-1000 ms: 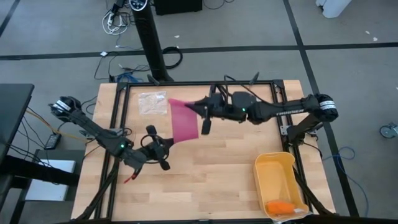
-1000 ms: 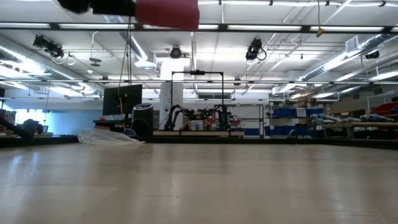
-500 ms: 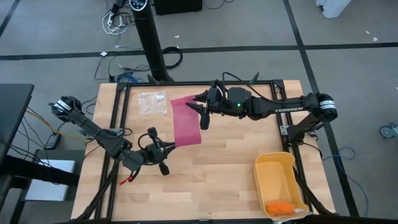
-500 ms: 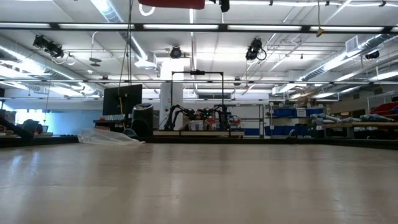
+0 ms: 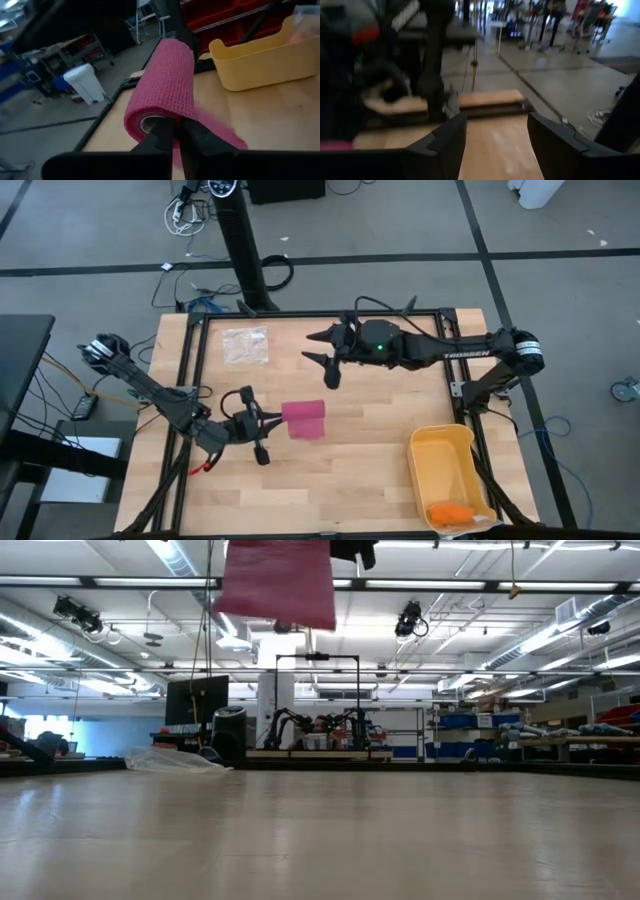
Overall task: Roll bandage
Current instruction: Roll the pink bandage
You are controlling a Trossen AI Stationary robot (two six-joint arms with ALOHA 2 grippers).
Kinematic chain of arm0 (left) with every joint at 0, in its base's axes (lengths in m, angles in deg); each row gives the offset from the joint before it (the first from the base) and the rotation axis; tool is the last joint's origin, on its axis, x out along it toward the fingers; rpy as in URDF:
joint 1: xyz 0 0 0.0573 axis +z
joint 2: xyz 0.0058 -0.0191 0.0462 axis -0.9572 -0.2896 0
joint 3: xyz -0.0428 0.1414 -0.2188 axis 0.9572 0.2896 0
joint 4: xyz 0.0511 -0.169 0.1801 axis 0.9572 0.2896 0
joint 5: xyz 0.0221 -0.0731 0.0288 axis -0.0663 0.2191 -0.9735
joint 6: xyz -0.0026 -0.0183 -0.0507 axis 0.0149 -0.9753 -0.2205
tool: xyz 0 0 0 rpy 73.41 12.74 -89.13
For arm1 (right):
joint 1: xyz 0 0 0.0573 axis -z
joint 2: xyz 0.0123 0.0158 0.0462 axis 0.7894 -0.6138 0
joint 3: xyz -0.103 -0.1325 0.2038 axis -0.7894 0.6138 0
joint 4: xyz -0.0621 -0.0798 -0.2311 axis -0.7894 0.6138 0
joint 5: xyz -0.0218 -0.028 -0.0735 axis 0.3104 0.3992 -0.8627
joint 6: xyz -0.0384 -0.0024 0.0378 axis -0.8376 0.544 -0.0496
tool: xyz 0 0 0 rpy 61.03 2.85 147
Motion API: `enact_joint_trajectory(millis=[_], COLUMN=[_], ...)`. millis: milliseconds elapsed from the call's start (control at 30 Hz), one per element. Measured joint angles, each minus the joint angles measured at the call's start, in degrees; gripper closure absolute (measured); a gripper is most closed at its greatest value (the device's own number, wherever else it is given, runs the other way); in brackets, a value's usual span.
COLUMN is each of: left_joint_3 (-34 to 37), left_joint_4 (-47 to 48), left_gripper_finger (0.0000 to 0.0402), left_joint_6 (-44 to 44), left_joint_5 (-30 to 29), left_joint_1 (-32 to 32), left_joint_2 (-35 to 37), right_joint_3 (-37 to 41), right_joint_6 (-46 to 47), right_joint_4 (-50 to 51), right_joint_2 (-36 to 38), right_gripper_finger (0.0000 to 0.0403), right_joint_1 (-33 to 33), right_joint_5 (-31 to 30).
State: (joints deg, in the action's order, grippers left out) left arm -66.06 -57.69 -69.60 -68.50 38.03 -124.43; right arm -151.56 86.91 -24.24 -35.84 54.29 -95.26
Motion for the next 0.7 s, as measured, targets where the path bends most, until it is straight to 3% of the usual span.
enact_joint_trajectory(millis=[200,300,433,600,700], left_joint_3=[0.0,0.0,-0.1,-0.1,-0.1], left_joint_4=[1.4,1.4,1.2,0.2,-0.2], left_gripper_finger=[0.0385,0.0385,0.0385,0.0385,0.0385], left_joint_6=[-3.8,-5.3,-6.1,-5.8,-5.0], left_joint_5=[0.1,0.1,0.1,0.0,0.0], left_joint_1=[0.4,0.4,0.4,0.4,0.5], left_joint_2=[2.0,3.3,5.7,8.0,8.6], right_joint_3=[0.2,3.9,12.3,22.5,25.5], right_joint_6=[-0.1,3.8,8.3,10.9,10.8], right_joint_4=[14.6,15.3,6.1,-15.9,-24.3], right_joint_2=[5.2,7.3,7.7,5.6,4.0], right_gripper_finger=[0.019,0.0191,0.0192,0.0185,0.0181], right_joint_1=[-0.2,-0.7,-2.1,-4.7,-6.1], right_joint_5=[0.9,4.6,10.2,11.9,12.2])
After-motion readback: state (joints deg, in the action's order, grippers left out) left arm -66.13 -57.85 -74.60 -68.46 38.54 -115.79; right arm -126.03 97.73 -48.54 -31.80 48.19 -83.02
